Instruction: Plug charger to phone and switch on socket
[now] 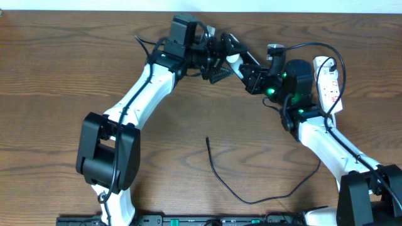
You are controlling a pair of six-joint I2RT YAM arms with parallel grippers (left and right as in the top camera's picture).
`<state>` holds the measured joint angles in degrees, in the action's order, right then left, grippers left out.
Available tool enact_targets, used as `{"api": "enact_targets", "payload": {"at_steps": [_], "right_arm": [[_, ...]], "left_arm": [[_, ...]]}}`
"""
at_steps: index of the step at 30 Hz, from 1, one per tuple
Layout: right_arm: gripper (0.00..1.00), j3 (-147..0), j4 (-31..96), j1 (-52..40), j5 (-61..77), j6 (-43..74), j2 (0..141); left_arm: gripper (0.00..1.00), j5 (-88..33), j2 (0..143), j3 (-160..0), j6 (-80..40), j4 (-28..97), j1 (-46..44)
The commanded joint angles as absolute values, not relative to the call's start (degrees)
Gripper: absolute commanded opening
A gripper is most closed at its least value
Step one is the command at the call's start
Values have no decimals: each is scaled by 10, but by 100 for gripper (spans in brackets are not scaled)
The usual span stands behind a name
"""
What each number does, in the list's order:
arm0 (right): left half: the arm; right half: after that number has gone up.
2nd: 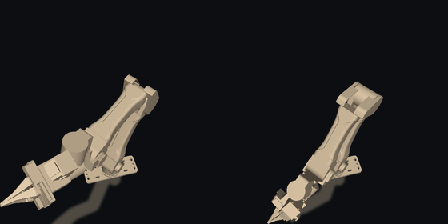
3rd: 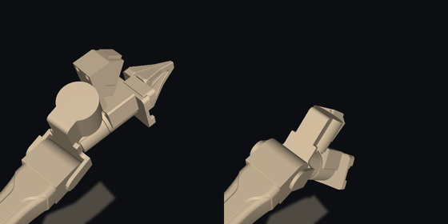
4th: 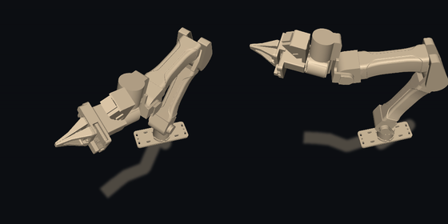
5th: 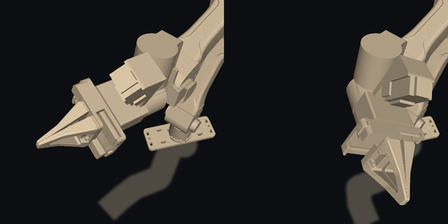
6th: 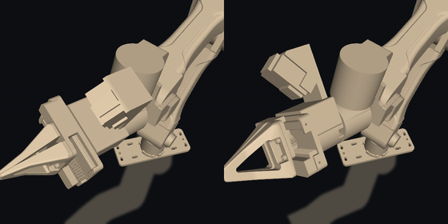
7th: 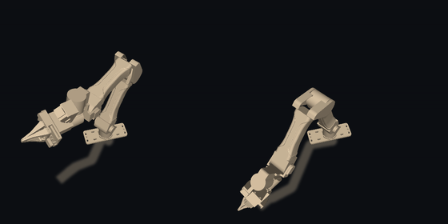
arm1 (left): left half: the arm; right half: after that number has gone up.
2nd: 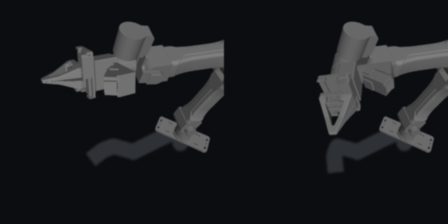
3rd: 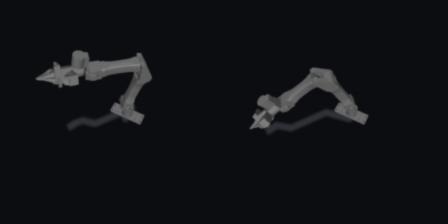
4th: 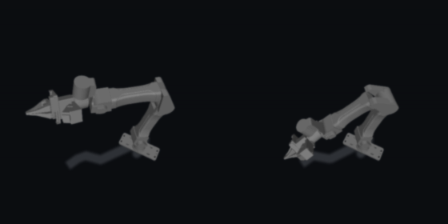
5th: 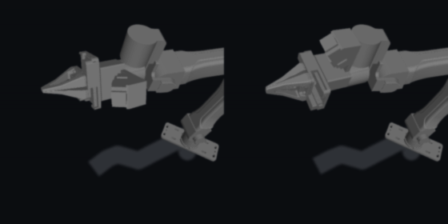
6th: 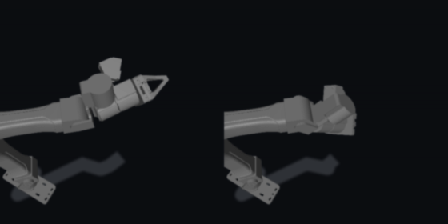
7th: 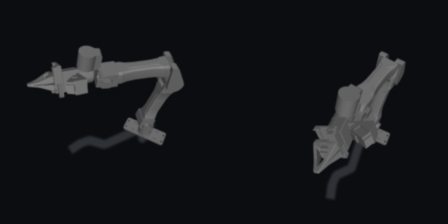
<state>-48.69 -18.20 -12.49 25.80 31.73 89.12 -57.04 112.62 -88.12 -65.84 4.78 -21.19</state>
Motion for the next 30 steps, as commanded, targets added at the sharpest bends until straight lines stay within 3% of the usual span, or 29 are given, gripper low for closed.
{"api": "enact_targets", "payload": {"at_steps": [1,5,12,20,30], "right_arm": [[1,-496,-189,-95,265,385,893],[1,-496,-217,-62,304,532,893],[1,-496,-277,-46,336,765,893],[1,-496,-361,-97,362,943,893],[1,-496,-368,-174,303,1061,893]], "left_arm": [[90,-696,1119,-894,-625,6,-190],[90,-776,1119,-894,-626,-57,-172],[90,-800,1119,-894,-634,-53,-136],[90,-701,1119,-894,-637,-53,-113],[90,-598,1119,-894,-678,-55,-114]]}}
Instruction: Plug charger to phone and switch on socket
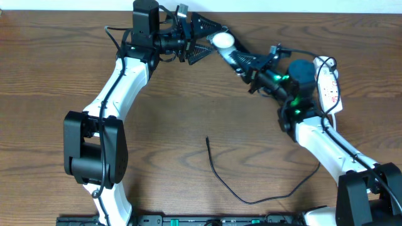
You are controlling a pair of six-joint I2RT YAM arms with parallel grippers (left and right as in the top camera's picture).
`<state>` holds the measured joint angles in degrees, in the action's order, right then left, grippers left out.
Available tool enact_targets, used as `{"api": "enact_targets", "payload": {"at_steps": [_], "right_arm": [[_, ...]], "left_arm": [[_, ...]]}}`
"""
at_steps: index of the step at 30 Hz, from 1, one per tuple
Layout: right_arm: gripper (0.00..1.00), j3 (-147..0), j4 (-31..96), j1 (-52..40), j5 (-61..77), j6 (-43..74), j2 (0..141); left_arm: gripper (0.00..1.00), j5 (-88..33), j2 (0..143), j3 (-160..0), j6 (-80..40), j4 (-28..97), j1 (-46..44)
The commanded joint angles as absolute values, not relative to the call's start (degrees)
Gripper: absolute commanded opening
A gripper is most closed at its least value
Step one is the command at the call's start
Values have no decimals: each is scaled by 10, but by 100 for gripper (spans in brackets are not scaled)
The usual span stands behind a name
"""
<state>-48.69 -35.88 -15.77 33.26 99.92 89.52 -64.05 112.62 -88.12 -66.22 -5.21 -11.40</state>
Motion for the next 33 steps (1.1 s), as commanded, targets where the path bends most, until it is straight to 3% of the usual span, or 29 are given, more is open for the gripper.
{"api": "enact_targets", "payload": {"at_steps": [1,17,19,26,33], "right_arm": [[1,-496,-368,-180,294,1069,893],[2,-496,-367,-237,236,1142,893],[1,-496,-367,-237,235,1142,893],[1,-496,-367,-237,221,1134,893],[1,-496,-364,-237,210,1117,893]], "left_arm": [[90,-592,1119,-894,-678,-55,-115],[89,-558,1119,-894,-745,-55,-122],[84,-558,1119,-894,-745,-55,-126],[81,-558,1119,-894,-745,-55,-136],[67,-558,1119,-894,-749,-55,-146]]}}
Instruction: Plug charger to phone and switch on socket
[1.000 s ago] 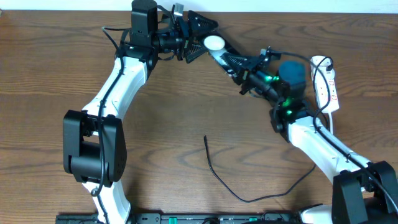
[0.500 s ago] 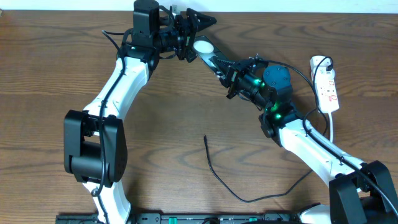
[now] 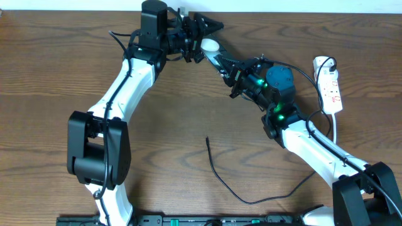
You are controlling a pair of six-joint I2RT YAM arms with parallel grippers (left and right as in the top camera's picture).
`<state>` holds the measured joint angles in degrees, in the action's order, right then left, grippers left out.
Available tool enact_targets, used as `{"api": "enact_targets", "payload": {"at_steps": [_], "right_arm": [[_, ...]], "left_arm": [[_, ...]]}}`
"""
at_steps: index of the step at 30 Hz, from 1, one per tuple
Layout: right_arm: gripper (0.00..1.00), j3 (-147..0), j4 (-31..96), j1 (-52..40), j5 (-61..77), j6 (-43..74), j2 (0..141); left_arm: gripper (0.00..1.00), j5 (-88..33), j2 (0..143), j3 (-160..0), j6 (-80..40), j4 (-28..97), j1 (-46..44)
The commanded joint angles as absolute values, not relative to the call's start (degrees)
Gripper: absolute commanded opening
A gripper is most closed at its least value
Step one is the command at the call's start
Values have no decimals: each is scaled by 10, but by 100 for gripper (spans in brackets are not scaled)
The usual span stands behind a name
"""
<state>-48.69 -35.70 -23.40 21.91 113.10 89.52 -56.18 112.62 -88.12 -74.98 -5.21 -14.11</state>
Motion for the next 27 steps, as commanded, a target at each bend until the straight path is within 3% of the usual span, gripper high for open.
{"api": "enact_targets", "payload": {"at_steps": [1,9,16,17,19,22,27], "right_arm": [[1,-496,-364,-237,211,1117,893],[1,-496,-364,-237,214,1116,893],[2,-496,-364,-237,216,1111,893],[8,-496,-364,-237,218,1111,893],[36,-496,-364,-237,219,1111,893],[99,-496,-364,-237,223,1112,893],[99,-496,-365,-237,232,1111,893]], "left_arm": [[64,-558,1119,-894,-749,-55,-146],[11,-546,1119,-894,-749,-55,-145],[7,-543,1119,-894,-749,-55,-145],[7,-543,1119,-894,-749,-55,-145],[7,-543,1119,-894,-749,-55,-145],[7,-543,1119,-894,-749,-55,-145],[7,-543,1119,-894,-749,-55,-133]]}}
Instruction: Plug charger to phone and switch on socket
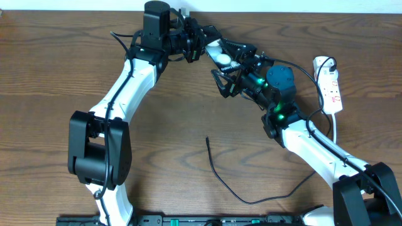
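Note:
A small white object [218,51], too small here to tell whether it is the phone, is held up at the back centre of the table. My left gripper [202,44] looks shut on its left end. My right gripper [231,66] is open, one finger above and one below the object's right end. The black charger cable [251,199] lies loose on the table in front, its free end [207,139] pointing toward the back. The white socket strip [330,85] lies at the far right, behind my right arm.
The brown wooden table [56,94] reaches to a white wall along the back edge. A cord runs from the socket strip down past my right arm. Both arms crowd the back centre.
My right gripper, then closed around the white object, now stands open with its fingers spread around it. My left gripper has drawn together on the object's left end. The cable has not moved.
Both grippers met around the white object at the back centre. Then my left gripper stood wide open further left while the right one carried the object toward it. The right arm then came further left, away from the socket strip. Now the left holds it and the right is open.

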You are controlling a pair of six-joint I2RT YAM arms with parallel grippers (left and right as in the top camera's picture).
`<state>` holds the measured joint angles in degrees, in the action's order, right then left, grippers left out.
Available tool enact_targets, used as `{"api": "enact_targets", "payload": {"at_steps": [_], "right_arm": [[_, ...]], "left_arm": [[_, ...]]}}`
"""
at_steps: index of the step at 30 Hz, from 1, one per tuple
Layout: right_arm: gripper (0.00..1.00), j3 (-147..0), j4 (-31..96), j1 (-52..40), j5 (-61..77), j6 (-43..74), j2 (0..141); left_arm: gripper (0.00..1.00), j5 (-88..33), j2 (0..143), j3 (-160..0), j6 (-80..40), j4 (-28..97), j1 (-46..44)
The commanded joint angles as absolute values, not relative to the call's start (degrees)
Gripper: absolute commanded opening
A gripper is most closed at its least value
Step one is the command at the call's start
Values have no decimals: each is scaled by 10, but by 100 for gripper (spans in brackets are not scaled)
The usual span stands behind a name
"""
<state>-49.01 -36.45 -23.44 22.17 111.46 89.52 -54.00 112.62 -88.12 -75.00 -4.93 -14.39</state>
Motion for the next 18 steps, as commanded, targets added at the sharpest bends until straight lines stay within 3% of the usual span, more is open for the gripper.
{"api": "enact_targets", "payload": {"at_steps": [1,9,14,18], "right_arm": [[99,-496,-365,-237,234,1111,893],[99,-496,-362,-236,261,1045,893],[99,-496,-362,-236,312,1004,893],[99,-496,-362,-236,337,907,893]], "left_arm": [[8,-544,1119,-894,-749,-55,-127],[7,-613,1119,-894,-741,-55,-26],[7,-714,1119,-894,-705,-55,52],[8,-809,1119,-894,-656,-55,100]]}}
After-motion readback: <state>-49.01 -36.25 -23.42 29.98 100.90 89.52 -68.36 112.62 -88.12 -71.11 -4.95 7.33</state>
